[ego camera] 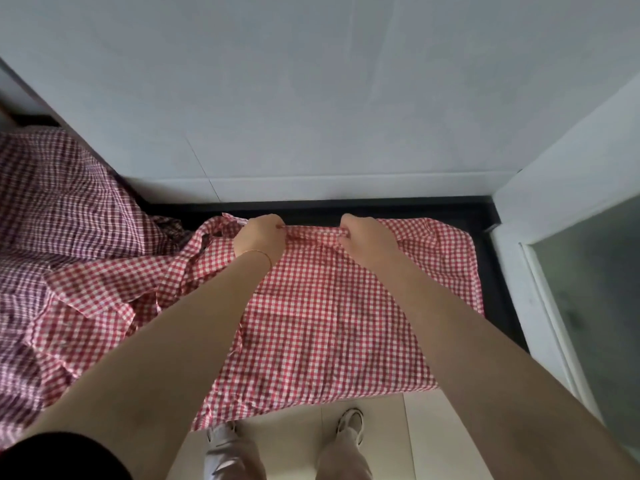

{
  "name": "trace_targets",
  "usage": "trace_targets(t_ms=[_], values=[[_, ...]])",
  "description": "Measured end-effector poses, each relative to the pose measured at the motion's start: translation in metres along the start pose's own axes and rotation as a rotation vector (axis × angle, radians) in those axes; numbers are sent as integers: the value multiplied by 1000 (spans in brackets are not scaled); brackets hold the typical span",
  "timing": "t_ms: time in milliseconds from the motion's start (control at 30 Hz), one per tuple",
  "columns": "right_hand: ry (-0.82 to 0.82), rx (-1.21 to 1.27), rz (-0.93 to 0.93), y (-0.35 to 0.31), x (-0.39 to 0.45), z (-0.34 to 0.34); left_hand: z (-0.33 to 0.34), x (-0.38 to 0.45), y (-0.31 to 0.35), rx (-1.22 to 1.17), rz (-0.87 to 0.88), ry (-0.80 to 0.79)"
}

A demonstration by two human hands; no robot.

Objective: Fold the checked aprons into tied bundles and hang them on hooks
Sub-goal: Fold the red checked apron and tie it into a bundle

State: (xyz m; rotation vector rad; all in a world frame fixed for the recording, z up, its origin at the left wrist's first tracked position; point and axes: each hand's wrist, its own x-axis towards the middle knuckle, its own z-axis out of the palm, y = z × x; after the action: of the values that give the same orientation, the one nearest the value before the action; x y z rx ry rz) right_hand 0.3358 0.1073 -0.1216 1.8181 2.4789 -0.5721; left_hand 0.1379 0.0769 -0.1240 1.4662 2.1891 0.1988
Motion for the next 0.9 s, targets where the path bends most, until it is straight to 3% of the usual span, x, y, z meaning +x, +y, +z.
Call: trace_targets(t_ms=[100, 300, 367, 467, 567, 633, 733, 767, 800, 833, 900], values=[[63, 11, -52, -1, -4, -7, -4, -4, 5, -121, -31, 150], [-241, -116, 226, 12, -4, -20, -17, -7, 8, -275, -80, 300], [-156, -27, 283, 22, -5, -23, -18, -6, 4, -307, -100, 301], [97, 253, 389, 34, -12, -36, -22, -9, 1, -311, -112, 307], [147, 481, 487, 39, -16, -56, -26, -12, 5, -334, -102, 328], [46, 596, 554, 38, -20, -70, -31, -16, 12, -342, -104, 348], [-390, 511, 652, 44, -32, -91, -40, -26, 29, -354, -88, 384], [-467, 468, 680, 50, -37, -97, -45, -29, 36, -365, -75, 392], [-449, 442, 698, 54, -39, -102, -48, -31, 41, -379, -66, 400], [-304, 414, 675, 61, -39, -104, -51, -33, 47, -392, -54, 413], [153, 373, 562, 71, -38, -104, -55, -38, 57, -426, 7, 414]])
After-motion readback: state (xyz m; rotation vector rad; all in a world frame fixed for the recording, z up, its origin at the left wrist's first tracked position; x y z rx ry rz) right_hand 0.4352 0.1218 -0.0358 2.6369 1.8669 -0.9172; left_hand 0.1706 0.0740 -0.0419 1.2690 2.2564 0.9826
